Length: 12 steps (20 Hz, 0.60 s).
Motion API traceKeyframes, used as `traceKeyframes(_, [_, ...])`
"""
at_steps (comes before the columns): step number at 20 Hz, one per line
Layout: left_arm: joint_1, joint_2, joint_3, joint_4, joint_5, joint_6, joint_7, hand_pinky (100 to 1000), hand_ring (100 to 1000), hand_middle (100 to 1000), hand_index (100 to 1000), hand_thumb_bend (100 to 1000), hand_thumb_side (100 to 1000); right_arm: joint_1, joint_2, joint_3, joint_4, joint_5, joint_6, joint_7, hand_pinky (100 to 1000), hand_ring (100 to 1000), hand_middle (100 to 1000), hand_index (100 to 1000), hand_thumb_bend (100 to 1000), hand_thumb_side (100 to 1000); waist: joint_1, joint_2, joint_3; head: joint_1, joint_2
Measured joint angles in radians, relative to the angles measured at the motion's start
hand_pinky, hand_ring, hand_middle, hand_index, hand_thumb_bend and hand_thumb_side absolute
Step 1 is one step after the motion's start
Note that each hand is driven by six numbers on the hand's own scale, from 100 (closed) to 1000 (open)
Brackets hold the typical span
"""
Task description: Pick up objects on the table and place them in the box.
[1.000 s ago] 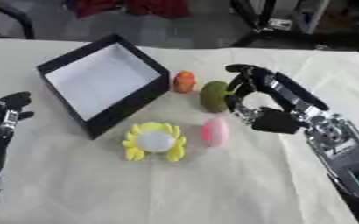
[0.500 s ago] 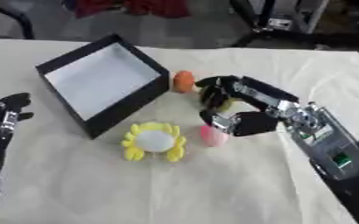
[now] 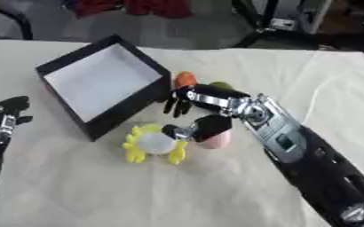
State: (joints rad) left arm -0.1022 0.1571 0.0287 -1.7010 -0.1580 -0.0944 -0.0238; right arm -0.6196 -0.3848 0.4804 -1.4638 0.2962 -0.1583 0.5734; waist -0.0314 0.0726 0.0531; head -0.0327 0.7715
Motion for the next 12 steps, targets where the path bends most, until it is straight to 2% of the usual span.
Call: traceKeyframes(12, [0.000,0.000,0.000,0.000,0.000,-0.001,-0.001,782,862,782,798,160,763,-0.032,0.066,0.001,0.102,0.103,-0.058,0.017,738,719,742,927,290,621,0.000,0.000,0.003,-0.004,0.000])
